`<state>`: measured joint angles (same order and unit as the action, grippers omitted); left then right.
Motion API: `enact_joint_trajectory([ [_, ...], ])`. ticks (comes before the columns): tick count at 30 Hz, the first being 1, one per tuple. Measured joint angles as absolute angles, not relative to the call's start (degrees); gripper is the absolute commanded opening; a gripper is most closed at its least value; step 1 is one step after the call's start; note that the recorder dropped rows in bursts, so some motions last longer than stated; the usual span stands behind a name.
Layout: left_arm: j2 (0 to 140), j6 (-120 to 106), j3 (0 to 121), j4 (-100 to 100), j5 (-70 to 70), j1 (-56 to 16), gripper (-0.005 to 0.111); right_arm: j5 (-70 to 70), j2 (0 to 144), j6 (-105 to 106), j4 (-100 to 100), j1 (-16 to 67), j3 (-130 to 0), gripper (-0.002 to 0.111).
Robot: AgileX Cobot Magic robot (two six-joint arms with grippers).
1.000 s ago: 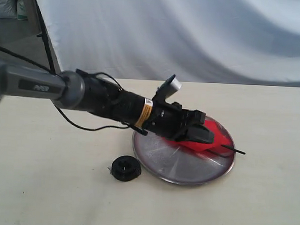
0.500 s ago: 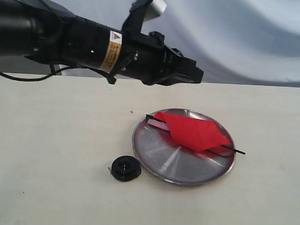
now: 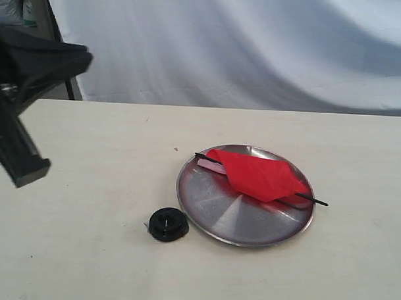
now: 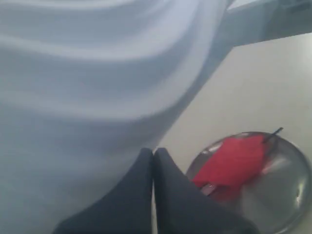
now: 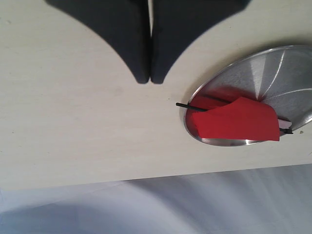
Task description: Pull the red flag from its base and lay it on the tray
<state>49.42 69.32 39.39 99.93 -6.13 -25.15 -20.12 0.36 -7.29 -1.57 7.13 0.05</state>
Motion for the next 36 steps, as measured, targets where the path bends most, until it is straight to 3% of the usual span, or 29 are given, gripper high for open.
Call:
enact_joint_trajectory([
  [4,38.96,86.07,33.12,92.17,7.20,-25.15,0.000,-20.12,0.36,-7.29,-1.57,7.13,0.05,0.000],
  [7,34.93,90.78,30.99,64.79,10.81,-25.15,0.000,-20.12,0.36,-7.29,-1.57,7.13,0.05,0.000],
  [12,34.27,89.79,27.99,35.44,11.05,-25.15,0.000,-20.12,0.36,-7.29,-1.57,7.13,0.05,0.000],
  [16,34.27,78.05,25.00,28.99,12.02,-25.15,0.000,-20.12,0.36,-7.29,-1.57,7.13,0.05,0.000],
  [26,34.27,8.89,22.08,27.68,14.30,-25.15,0.000,-20.12,0.36,-7.29,-1.57,7.13,0.05,0.000],
  [36,34.27,29.08,22.08,7.84,15.40,-25.15,0.000,-20.12,0.36,-7.29,-1.57,7.13,0.05,0.000],
])
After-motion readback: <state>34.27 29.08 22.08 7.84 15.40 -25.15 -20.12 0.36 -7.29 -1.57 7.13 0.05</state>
